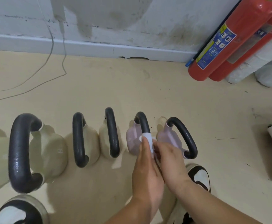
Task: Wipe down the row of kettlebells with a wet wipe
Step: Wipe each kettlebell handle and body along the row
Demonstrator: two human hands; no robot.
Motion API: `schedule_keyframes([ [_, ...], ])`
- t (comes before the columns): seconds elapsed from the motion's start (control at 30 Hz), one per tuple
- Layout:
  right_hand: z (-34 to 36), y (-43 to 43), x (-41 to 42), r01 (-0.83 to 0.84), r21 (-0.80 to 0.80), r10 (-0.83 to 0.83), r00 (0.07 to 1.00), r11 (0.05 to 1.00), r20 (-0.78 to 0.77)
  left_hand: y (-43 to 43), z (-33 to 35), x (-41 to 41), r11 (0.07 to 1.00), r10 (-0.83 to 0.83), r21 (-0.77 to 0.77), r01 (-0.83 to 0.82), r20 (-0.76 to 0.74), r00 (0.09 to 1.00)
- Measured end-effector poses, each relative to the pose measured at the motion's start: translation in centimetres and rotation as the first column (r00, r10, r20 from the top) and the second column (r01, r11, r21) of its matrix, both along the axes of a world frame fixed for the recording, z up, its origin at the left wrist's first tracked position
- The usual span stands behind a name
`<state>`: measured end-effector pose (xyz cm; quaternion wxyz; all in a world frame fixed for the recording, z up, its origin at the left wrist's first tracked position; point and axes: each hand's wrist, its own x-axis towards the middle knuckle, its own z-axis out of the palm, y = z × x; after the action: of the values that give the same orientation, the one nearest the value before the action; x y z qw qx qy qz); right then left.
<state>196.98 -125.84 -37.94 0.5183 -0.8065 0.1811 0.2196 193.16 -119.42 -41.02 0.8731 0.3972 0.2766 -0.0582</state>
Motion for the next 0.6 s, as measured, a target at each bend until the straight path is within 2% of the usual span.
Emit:
schedule_keyframes([
  [0.03, -0.3, -0.1, -0.8, 0.020, 0.014, -0.020, 1.000, 1.000, -0.010, 0.0, 0.2, -0.7, 0.988, 0.045, -0.148, -0.051, -0.049, 0.998],
  [0.1, -0.9, 0.0, -1.8, 0.066, 0.049, -0.065, 0.997, 0.997, -0.029, 0.1, 1.0, -0.8, 0.975, 0.038, -0.209, -0.072, -0.165, 0.986],
  [0.17, -1.4, 0.4, -1.2, 0.100, 0.074, -0.097, 0.995, 0.992, -0.033, 0.4, 0.8, -0.4, 0.999, -0.003, -0.051, -0.006, -0.173, 0.985],
  [0.23, -1.6, 1.0, 0.3, 0.128, 0.111, -0.122, 0.991, 0.986, -0.060, 0.8, -0.3, 0.6, 0.969, -0.078, 0.223, 0.103, -0.121, 0.990],
  [0.27, -1.8, 1.2, 1.1, 0.141, 0.154, -0.126, 0.987, 0.978, -0.103, 1.1, -0.6, 1.4, 0.912, -0.129, 0.372, 0.175, -0.145, 0.981],
  [0.3, -1.8, 1.2, 1.8, 0.146, 0.205, -0.113, 0.980, 0.968, -0.163, 1.4, -0.8, 2.4, 0.809, -0.160, 0.539, 0.235, -0.183, 0.970],
  [0.33, -1.9, 1.2, 2.7, 0.155, 0.265, -0.096, 0.970, 0.952, -0.221, 1.8, -1.0, 3.4, 0.737, -0.178, 0.624, 0.257, -0.188, 0.966],
  [0.37, -1.7, 1.2, 3.6, 0.177, 0.323, -0.089, 0.959, 0.930, -0.269, 2.4, -0.9, 4.7, 0.705, -0.210, 0.648, 0.287, -0.195, 0.958],
  [0.43, -1.1, 1.3, 5.4, 0.226, 0.434, -0.081, 0.942, 0.872, -0.326, 3.6, -1.2, 7.3, 0.671, -0.239, 0.661, 0.336, -0.236, 0.942],
  [0.5, -0.8, 1.6, 6.6, 0.186, 0.465, -0.045, 0.953, 0.865, -0.298, 4.6, -1.2, 8.9, 0.741, -0.253, 0.557, 0.375, -0.285, 0.924],
  [0.53, -1.0, 1.8, 6.8, 0.143, 0.425, -0.028, 0.964, 0.894, -0.265, 4.7, -1.1, 9.0, 0.797, -0.241, 0.479, 0.368, -0.305, 0.921],
  [0.6, -1.2, 2.3, 6.1, 0.008, 0.220, 0.028, 0.986, 0.975, -0.164, 4.5, -1.1, 7.9, 0.878, -0.182, 0.373, 0.300, -0.321, 0.930],
])
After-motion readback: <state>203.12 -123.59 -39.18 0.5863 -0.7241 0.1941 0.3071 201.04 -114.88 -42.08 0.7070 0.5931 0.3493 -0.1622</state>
